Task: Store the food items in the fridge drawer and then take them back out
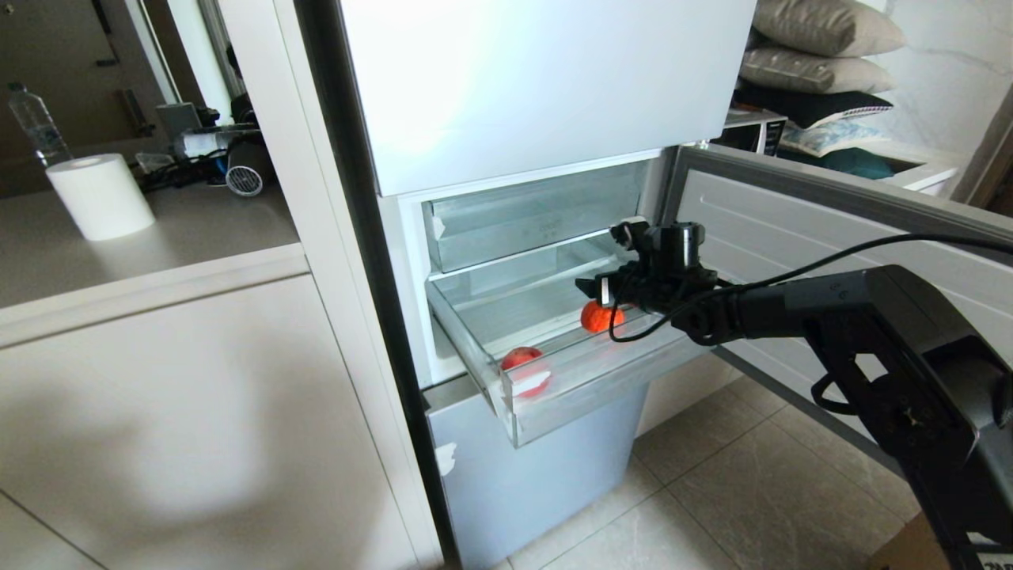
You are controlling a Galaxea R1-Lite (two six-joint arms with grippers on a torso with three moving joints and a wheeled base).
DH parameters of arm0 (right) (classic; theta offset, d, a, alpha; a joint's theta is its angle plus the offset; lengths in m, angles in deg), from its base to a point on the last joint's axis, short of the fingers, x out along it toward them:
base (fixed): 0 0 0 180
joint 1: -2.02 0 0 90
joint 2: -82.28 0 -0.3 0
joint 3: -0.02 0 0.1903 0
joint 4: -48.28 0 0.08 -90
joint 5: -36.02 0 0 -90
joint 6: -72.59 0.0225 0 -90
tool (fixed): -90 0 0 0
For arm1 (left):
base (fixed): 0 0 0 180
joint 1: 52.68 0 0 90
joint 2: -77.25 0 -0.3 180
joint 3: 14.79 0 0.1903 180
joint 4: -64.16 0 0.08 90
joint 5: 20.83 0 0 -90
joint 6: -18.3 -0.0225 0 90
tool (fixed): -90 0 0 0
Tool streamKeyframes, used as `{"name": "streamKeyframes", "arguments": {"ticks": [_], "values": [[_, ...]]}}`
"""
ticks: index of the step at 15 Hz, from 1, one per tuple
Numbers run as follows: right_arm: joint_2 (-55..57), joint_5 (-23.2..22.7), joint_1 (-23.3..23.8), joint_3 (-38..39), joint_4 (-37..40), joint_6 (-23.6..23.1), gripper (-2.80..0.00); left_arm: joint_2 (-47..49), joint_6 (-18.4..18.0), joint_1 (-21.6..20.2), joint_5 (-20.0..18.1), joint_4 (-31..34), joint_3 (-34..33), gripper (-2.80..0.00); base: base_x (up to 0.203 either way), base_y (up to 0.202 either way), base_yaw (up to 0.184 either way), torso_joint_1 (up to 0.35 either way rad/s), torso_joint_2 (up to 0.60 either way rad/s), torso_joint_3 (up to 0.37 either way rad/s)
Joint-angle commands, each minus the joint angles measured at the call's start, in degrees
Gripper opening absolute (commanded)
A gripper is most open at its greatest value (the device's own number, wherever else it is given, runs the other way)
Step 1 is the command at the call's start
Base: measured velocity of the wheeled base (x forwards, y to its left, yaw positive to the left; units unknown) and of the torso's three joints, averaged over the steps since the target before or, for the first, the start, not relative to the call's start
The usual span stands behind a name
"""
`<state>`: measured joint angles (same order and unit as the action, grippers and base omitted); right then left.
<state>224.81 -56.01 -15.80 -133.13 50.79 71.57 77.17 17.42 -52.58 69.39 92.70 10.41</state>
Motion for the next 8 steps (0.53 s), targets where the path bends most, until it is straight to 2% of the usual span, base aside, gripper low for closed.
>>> {"name": "streamKeyframes", "arguments": {"ticks": [1, 3, 4, 8], "values": [[-0.15, 0.19, -0.02, 0.1, -0.23, 0.23, 0.0, 0.07, 0.0, -0.01, 0.04, 0.07, 0.0, -2.8, 0.0, 0.0, 0.0, 0.0, 0.0, 0.0], [-3.16, 2.05, -0.08, 1.7, -0.44, 0.35, 0.0, 0.07, 0.0, -0.01, 0.04, 0.01, 0.0, -2.8, 0.0, 0.0, 0.0, 0.0, 0.0, 0.0], [-6.38, 2.48, -0.14, 4.79, -0.53, 0.41, -2.8, 0.07, 0.0, -0.01, 0.04, 0.09, 0.0, -2.8, 0.0, 0.0, 0.0, 0.0, 0.0, 0.0], [-24.11, 2.69, -0.71, 25.7, -0.46, 0.46, -2.8, 0.03, 0.0, -0.01, 0.04, 0.01, 0.0, -2.8, 0.0, 0.0, 0.0, 0.0, 0.0, 0.0]]}}
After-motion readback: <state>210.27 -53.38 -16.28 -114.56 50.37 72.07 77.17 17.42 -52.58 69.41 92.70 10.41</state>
